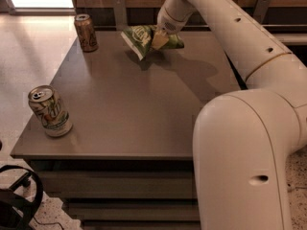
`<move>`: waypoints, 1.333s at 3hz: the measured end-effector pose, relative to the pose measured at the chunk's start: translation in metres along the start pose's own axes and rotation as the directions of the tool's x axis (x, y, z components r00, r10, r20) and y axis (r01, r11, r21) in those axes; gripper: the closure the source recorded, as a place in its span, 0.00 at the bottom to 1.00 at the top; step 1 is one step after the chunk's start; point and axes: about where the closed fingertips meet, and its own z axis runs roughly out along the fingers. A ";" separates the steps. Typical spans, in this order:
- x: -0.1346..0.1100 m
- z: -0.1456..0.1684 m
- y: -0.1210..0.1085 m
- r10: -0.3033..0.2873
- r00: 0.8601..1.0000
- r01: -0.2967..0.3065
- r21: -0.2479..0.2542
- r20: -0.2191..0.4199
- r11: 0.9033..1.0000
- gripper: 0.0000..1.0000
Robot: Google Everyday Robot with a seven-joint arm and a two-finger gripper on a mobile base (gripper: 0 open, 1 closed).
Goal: Move green jalapeno chip bag near 7up can
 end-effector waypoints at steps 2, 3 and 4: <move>0.012 -0.055 0.007 0.019 1.000 -0.019 0.023 -0.009 1.000 1.00; 0.018 -0.087 0.023 0.025 0.998 -0.024 -0.014 0.049 1.000 1.00; 0.017 -0.116 0.042 0.019 0.993 -0.012 -0.062 0.113 0.998 1.00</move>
Offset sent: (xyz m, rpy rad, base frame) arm -0.0708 -0.0575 0.0714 0.0329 -0.0169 -0.0425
